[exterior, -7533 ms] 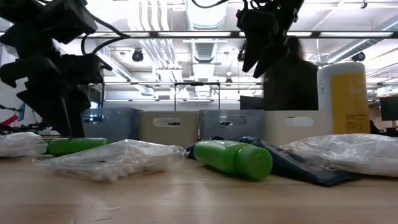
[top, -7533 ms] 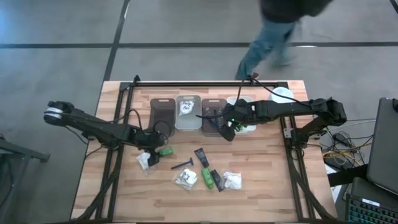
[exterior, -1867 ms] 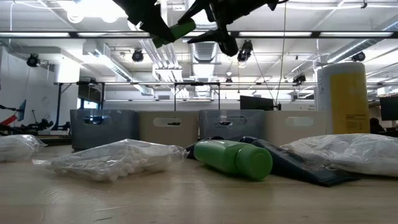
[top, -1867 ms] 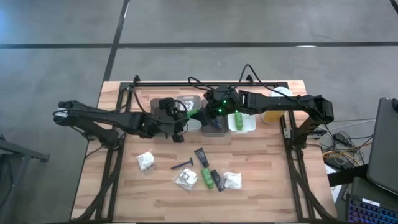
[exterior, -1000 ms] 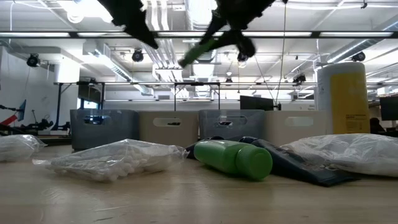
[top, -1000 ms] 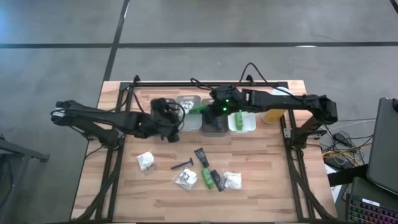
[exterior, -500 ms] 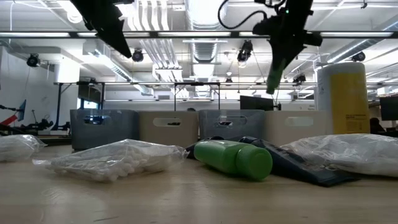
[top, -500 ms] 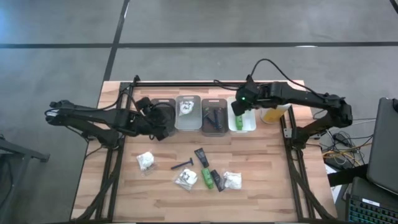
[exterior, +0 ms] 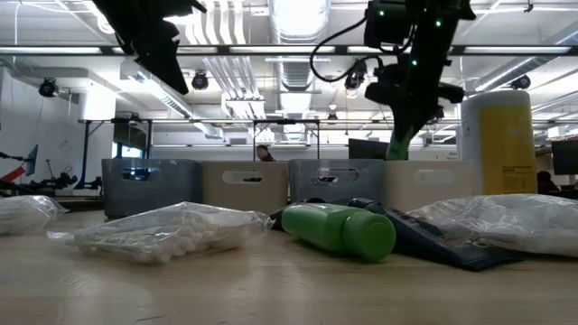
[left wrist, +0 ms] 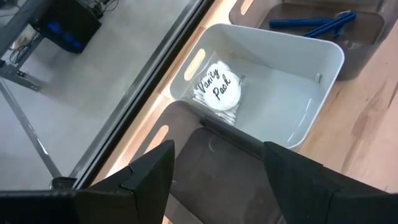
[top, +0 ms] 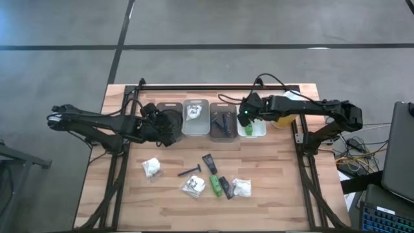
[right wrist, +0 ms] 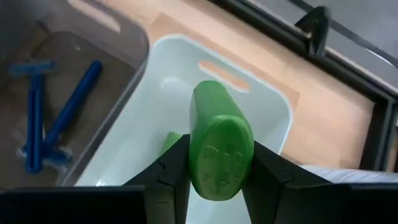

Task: Pick & Place Travel size toiletries
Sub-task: Put the green shampoo bottle into the white bin, then put the blue shave cream into the left black bin

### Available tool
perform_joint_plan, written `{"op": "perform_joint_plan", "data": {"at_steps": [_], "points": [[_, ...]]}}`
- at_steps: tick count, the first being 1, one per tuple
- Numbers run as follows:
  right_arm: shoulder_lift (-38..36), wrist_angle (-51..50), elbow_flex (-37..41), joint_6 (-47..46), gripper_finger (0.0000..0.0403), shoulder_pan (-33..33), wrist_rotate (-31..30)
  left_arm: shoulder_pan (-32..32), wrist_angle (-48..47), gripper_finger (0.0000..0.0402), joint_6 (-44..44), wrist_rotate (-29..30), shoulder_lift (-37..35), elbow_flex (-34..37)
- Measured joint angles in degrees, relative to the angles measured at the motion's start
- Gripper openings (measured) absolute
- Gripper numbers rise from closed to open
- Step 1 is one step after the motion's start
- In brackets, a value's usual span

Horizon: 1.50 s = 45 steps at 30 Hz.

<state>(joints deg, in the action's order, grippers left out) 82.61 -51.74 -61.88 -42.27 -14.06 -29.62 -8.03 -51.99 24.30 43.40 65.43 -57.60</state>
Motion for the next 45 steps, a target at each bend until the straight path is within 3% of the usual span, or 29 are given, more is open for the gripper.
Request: {"op": "perform_joint_plan", "data": {"at_steps": [8, 17, 24, 31, 36, 41, 45], "points": [[0.0, 0.98, 4.24, -1.17, 0.0193, 2.97, 1.59, 0.0, 0.06, 0.0248, -0.21, 0.02, 0.0, 0.02], [-0.02, 1.1, 4.22, -1.27, 0.0272, 5.13, 7.59, 0.04, 0.05, 0.0248, -0.69, -0.83, 0.0, 0.02], [-0.02, 1.46, -1.4, 4.51, 0.0307, 6.38, 13.74, 0.04, -5.14, 0.0248, -1.58, -16.21, 0.0, 1.06], [-0.04, 1.59, -5.74, 6.32, 0.0329, 7.82, 14.24, -0.73, -11.08, 0.0248, 4.77, -37.12, 0.0, 6.9], [-0.04, 1.59, -6.24, 6.72, 0.0343, 8.32, 14.22, -5.71, -8.15, 0.0248, 5.47, -47.36, 0.0, 12.94], [-0.04, 1.63, -5.61, 6.71, 0.0355, 8.32, 14.2, -14.28, -0.17, 0.0248, -0.83, -49.72, 0.0, 17.21], [-0.04, 1.62, -5.38, 6.46, 0.0357, 8.45, 14.28, -18.36, 6.62, 0.0248, -4.13, -45.46, 0.0, 19.5]]}}
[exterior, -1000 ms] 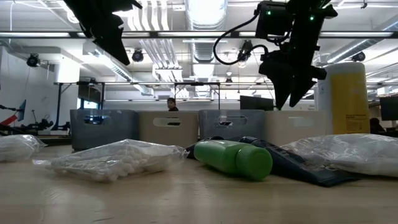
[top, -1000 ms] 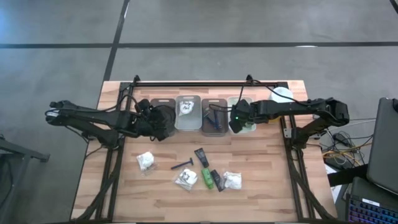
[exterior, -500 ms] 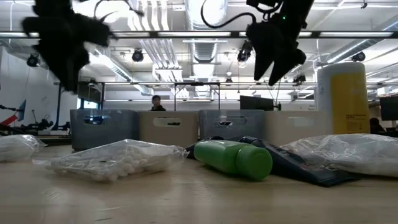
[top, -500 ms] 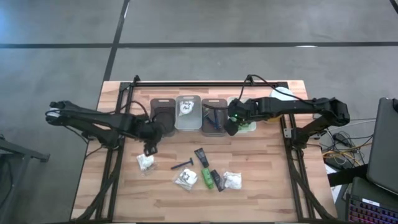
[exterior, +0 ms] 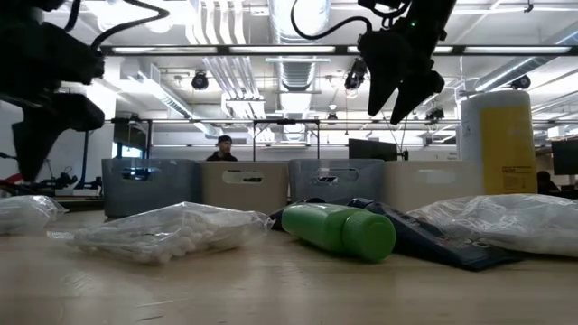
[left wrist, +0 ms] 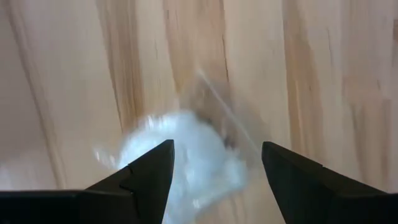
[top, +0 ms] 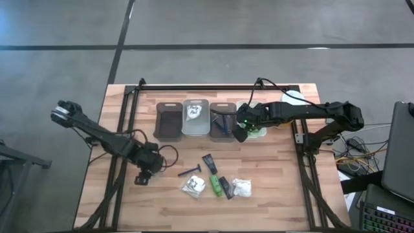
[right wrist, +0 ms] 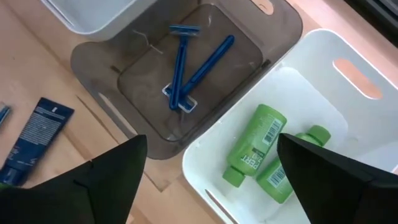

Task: Pick & Place Travel size toiletries
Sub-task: Put the blue shave cream into the left black bin

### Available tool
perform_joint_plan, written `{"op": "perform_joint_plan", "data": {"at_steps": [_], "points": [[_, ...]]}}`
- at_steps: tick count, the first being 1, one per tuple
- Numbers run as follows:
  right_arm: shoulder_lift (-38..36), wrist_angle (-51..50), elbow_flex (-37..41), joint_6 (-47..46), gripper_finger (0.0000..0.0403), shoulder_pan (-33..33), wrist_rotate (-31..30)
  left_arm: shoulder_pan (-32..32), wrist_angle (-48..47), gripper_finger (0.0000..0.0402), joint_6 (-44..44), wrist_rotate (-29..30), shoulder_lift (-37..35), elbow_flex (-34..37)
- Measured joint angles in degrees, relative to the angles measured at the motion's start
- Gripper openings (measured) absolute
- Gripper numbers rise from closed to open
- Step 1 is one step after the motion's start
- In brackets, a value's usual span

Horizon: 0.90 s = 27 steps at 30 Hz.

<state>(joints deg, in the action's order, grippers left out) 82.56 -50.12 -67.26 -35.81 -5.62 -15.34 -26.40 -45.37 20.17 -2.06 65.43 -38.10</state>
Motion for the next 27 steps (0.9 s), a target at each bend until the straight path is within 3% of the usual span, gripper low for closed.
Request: {"op": "perform_joint_plan", "data": {"at_steps": [6, 10, 16, 27], "points": [[0.0, 0.04, 0.0, 0.0, 0.0345, 1.26, 2.4, -0.67, 8.53, 0.0248, 1.03, 5.15, 0.0, 1.74], [0.0, 0.08, 0.0, -0.7, 0.0332, 2.77, 6.33, -0.61, 8.81, 0.0248, 0.41, 9.46, 0.0, 1.81], [1.91, 3.1, 0.04, -5.93, 0.0318, 5.51, 7.04, -0.59, 8.38, 0.0248, -0.66, 13.66, 0.0, 1.81], [8.77, 7.08, 0.09, -17.88, 0.0301, 7.77, 13.86, -0.59, 7.89, 0.0248, -0.18, 14.29, 0.02, 1.81]]}}
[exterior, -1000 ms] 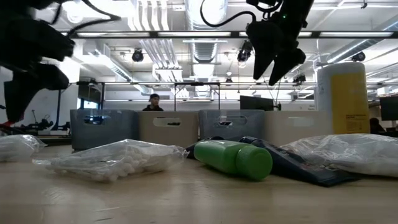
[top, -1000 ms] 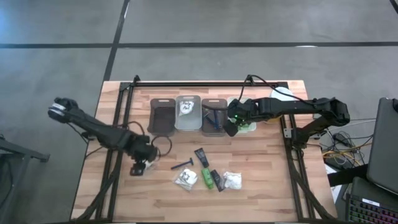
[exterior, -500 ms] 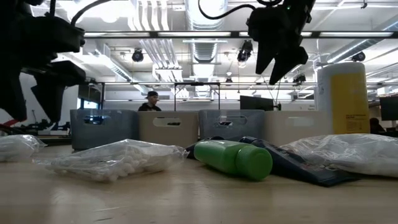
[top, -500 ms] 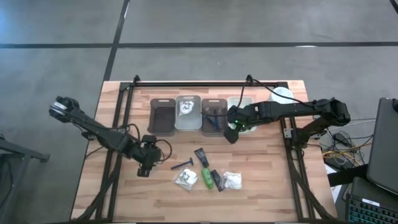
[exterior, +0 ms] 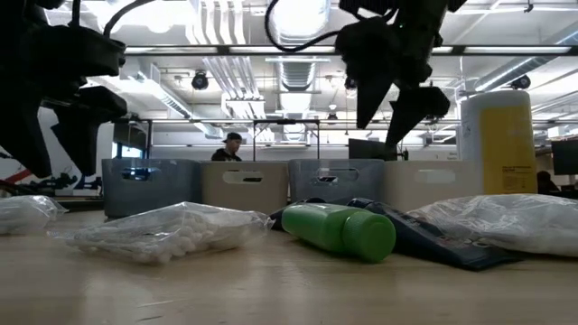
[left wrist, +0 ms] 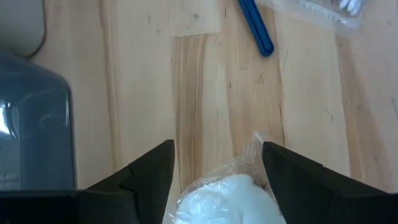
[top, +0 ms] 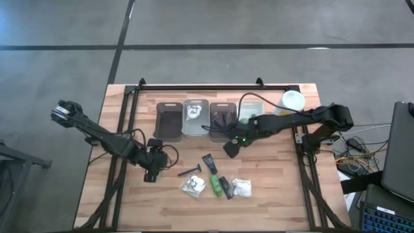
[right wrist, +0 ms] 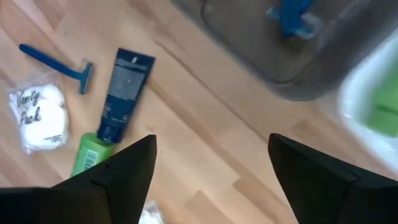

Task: Pick & Place Travel size toiletries
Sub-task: Put the blue shave cream into the left black bin

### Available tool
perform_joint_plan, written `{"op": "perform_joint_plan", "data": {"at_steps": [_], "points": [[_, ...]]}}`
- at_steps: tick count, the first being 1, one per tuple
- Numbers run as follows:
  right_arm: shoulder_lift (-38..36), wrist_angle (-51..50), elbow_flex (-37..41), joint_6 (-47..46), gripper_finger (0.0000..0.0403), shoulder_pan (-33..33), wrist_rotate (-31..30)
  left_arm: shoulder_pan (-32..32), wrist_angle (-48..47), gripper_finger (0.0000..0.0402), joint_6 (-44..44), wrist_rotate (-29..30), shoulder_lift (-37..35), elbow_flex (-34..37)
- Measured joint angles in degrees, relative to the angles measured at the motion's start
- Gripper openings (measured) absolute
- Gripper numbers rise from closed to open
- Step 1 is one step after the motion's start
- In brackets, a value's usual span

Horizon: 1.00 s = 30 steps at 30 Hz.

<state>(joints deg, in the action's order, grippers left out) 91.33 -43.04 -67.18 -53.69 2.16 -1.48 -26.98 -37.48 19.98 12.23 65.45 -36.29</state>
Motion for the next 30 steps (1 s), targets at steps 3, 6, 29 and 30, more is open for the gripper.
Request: {"op": "perform_joint_plan", "data": {"at_steps": [3, 6, 29, 30], "points": [[2.48, 1.85, -0.12, -1.68, 0.0294, 1.35, 0.25, 0.0, -1.14, 0.0248, 4.2, -0.16, 0.0, 0.0], [5.06, 1.95, -1.24, -1.99, 0.0288, 2.51, 0.38, -0.01, -3.2, 0.0248, 12.14, -0.6, 0.02, 0.0], [23.19, -3.57, -21.67, -17.03, 0.0358, 8.81, -3.06, -2.12, -12.01, 0.0248, 14.4, -1.65, -0.13, 0.0], [23.87, -3.53, -22.22, -17.35, 0.0359, 9.03, -3.08, -2.12, -12.36, 0.0248, 13.69, -1.65, -0.13, 0.0]]}}
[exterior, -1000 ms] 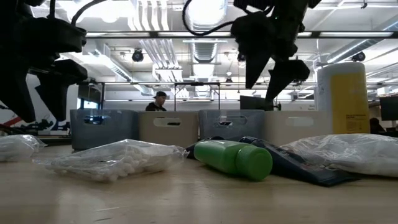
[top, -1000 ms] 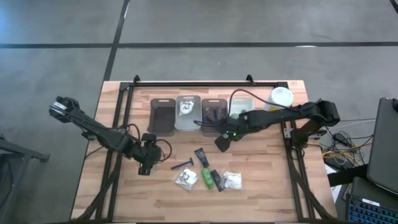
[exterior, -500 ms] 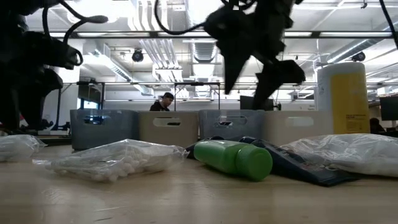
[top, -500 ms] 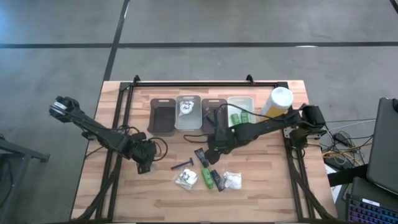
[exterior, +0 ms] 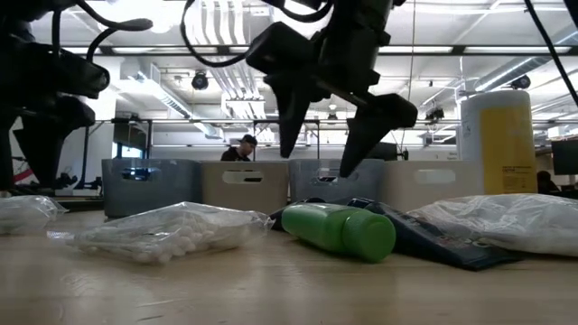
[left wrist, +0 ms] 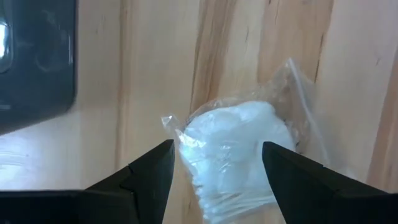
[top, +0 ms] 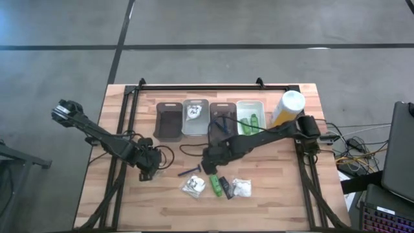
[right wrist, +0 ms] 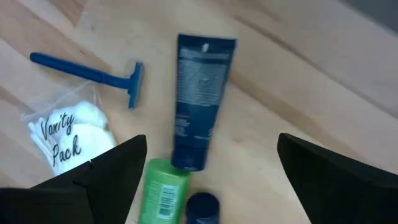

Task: Pick & Place Travel size toiletries
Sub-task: Put the blue shave cream into the left black bin

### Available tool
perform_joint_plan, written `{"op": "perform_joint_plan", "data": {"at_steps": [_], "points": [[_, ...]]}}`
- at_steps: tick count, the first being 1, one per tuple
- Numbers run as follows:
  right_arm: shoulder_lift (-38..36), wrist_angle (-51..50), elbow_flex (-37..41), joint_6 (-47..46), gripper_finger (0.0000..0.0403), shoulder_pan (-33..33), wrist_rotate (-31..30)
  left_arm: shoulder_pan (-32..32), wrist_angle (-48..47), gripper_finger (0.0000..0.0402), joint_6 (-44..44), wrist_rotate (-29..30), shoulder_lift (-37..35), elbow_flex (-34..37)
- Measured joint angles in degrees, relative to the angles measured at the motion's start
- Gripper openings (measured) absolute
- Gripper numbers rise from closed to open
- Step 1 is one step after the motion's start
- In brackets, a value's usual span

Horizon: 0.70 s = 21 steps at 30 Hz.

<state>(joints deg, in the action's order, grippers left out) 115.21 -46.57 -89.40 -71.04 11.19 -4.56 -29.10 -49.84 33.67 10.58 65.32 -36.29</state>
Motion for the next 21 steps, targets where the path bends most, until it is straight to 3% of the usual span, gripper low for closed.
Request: {"op": "perform_joint_plan", "data": {"at_steps": [10, 21], "points": [[4.32, 0.7, -1.1, -1.06, 0.0339, 1.02, 0.87, 0.0, -3.87, 0.0248, -1.88, 6.97, -2.83, 0.32], [7.06, 2.55, -1.15, -0.53, 0.03, 1.32, 1.57, 0.0, -2.14, 0.0248, 3.94, 7.48, -7.9, 5.45]]}}
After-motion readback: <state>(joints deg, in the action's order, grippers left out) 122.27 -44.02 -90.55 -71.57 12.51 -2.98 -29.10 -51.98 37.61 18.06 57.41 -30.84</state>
